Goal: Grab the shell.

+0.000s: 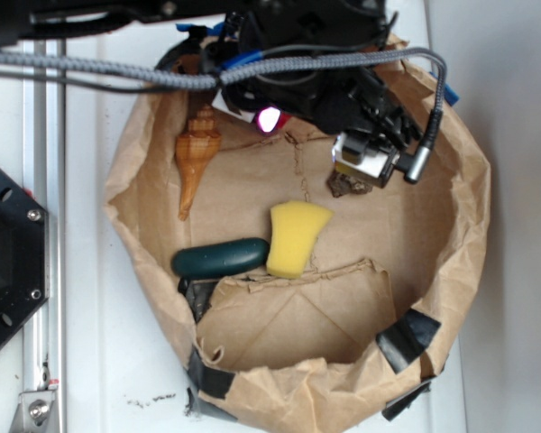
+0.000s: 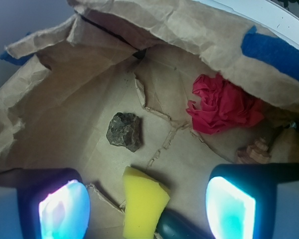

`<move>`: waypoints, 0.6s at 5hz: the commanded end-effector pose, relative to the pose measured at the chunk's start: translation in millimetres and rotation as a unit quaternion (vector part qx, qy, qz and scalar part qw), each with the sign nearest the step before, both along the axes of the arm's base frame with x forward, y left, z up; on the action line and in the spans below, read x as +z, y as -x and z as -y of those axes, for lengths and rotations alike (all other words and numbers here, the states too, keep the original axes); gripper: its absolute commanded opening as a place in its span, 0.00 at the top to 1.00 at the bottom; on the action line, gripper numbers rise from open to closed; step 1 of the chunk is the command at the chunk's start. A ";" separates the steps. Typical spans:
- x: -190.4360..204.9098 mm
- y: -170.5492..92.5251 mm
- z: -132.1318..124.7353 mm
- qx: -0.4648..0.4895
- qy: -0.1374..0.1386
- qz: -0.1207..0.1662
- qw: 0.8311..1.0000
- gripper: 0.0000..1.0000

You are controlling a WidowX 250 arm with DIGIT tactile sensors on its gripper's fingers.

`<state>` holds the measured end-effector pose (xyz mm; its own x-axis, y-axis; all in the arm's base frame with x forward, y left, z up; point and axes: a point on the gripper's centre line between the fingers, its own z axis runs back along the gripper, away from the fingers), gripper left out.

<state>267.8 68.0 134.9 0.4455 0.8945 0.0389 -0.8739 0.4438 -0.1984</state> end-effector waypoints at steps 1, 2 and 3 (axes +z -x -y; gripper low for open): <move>-34.3 30.9 -0.9 -0.032 -0.073 -0.031 0.996 0.00; -40.8 35.9 2.4 -0.040 -0.091 -0.039 0.994 0.00; -37.4 24.5 17.0 -0.036 -0.081 -0.062 0.994 0.00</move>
<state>242.9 46.1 85.8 0.5207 0.8490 0.0897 -0.8533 0.5210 0.0229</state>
